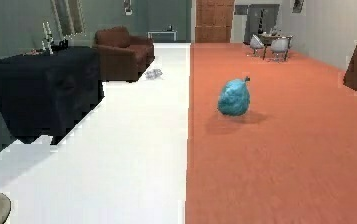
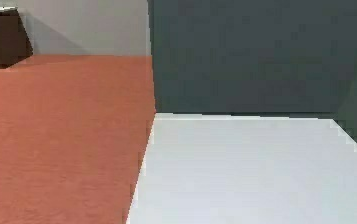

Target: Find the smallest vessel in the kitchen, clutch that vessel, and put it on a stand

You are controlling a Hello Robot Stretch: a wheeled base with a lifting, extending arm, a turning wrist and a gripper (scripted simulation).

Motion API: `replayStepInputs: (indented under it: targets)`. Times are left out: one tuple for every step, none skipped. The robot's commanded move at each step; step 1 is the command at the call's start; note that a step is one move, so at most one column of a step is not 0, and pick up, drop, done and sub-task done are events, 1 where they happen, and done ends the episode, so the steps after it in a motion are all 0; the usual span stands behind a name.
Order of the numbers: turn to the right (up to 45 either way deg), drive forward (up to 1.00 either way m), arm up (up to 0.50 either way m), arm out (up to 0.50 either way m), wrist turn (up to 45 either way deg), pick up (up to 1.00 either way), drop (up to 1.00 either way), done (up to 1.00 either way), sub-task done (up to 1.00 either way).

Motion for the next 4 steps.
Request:
replayStepInputs:
  targets:
    - [0.0, 1.0, 0.0, 0.0, 0.0, 0.0, 0.0, 0.0, 0.0]
    - [0.0, 1.0, 0.0, 0.0, 0.0, 0.0, 0.0, 0.0, 0.0]
    - [0.0, 0.5, 0.0, 0.0, 0.0, 0.0, 0.0, 0.0, 0.0]
    - [3.0, 0.0, 0.0, 0.0, 0.0, 0.0, 0.0, 0.0, 0.0]
